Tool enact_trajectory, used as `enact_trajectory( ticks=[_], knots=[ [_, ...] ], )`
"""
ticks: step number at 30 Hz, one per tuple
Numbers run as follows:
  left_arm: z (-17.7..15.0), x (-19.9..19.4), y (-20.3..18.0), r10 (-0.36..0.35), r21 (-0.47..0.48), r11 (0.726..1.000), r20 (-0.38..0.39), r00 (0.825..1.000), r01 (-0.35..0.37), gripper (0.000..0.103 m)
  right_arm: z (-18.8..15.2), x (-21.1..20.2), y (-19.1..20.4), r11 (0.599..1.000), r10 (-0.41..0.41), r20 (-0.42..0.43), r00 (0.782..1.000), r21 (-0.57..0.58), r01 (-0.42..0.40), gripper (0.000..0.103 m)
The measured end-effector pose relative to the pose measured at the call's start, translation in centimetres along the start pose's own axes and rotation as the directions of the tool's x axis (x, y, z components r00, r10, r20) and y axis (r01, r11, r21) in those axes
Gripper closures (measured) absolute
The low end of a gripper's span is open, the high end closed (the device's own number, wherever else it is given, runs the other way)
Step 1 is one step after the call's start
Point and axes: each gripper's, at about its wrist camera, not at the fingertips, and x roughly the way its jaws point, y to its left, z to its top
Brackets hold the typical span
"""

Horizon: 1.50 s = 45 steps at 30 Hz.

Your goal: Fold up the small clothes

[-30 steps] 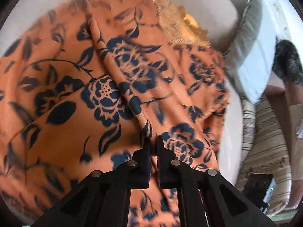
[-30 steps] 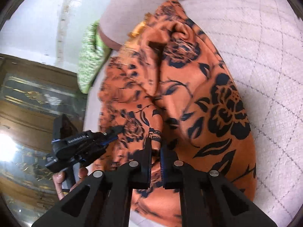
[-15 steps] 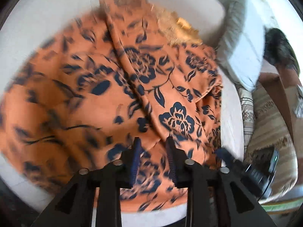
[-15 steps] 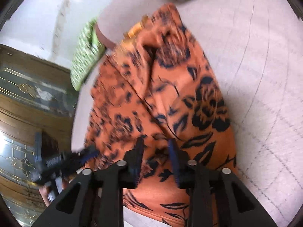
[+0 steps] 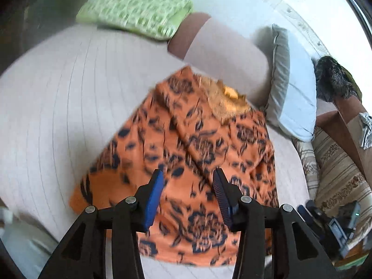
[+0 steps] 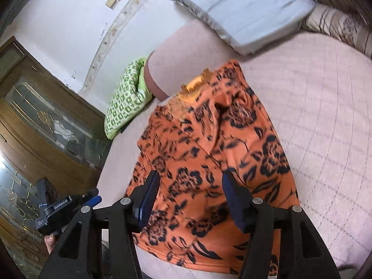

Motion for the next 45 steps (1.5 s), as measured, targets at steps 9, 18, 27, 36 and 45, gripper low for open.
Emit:
enact_trajectory(
  ticks=[9, 18, 27, 36, 45],
  knots=[
    [9.9, 7.2, -2.5, 0.019, 0.062, 0.998, -0.019, 1.000, -0.018, 0.052, 9.1, 3.7, 2.9, 0.991, -0.089, -0.038, 0.995, -0.105, 0.085, 0.039],
    [19.2, 21.3, 1.1, 0.023, -0.004, 1.000, -0.176, 0.984, -0.024, 0.052, 17.9, 16.6, -3.2, 0.986, -0.164, -0.221, 0.961, -0.046, 0.158, 0.039],
    [25.8, 33.6, 1.8, 0.010, -0.021, 1.000, -0.270, 0.963, -0.016, 0.050, 23.8, 24.6, -8.7, 0.978, -0.185, -0.240, 0.953, 0.047, 0.201, 0.040],
    [26.3, 40.8, 2.2, -0.007, -0.086, 0.996, -0.333, 0.943, -0.023, 0.086, 25.6, 29.4, -10.0, 0.953, -0.289, -0.264, 0.920, 0.018, 0.304, 0.060],
    [27.8, 35.3, 2.0, -0.067, -0.015, 0.998, -0.201, 0.977, 0.066, 0.095, 26.5, 23.8, -7.8, 0.983, -0.180, -0.152, 0.972, -0.002, 0.182, 0.090]
  ],
)
